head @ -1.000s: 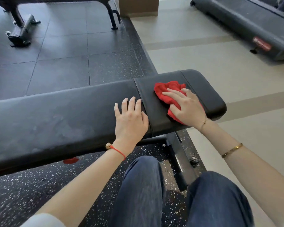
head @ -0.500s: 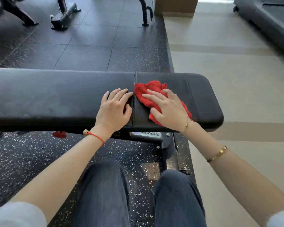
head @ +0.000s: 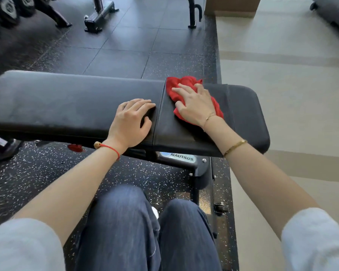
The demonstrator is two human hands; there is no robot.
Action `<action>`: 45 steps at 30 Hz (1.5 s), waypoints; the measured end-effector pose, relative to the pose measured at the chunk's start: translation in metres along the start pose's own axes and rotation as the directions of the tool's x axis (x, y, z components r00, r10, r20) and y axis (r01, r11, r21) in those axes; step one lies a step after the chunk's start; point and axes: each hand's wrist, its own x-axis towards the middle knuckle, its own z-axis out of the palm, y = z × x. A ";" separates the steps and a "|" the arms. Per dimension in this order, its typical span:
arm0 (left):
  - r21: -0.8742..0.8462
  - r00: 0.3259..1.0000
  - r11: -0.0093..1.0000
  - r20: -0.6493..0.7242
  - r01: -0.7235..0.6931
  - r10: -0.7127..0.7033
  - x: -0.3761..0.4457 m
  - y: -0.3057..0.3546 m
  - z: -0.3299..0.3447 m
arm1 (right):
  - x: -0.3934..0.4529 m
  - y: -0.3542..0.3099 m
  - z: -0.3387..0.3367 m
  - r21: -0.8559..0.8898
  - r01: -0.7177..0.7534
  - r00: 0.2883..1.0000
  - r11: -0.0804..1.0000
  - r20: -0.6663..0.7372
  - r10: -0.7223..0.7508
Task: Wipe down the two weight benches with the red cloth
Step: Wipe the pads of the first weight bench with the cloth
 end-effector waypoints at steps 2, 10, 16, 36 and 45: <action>-0.008 1.000 1.000 -0.006 0.006 -0.006 0.001 0.002 0.001 | -0.024 -0.010 0.003 0.018 0.100 0.995 0.995 0.008 -0.101; 0.028 1.000 1.000 0.010 0.001 -0.001 -0.001 0.007 0.002 | -0.079 0.040 -0.012 0.005 0.040 0.995 0.999 -0.090 -0.039; 0.009 1.000 1.000 -0.003 0.000 0.000 -0.002 0.004 0.003 | -0.003 0.038 -0.013 -0.036 -0.198 0.980 0.980 -0.044 0.196; -0.168 0.991 0.977 0.035 0.133 -0.129 0.003 0.013 0.004 | -0.062 0.067 -0.022 0.000 -0.347 0.930 0.938 -0.127 0.344; -0.044 0.990 0.991 -0.064 0.124 -0.127 -0.001 0.020 0.016 | -0.116 0.056 -0.018 -0.007 -0.233 0.959 0.972 -0.167 0.229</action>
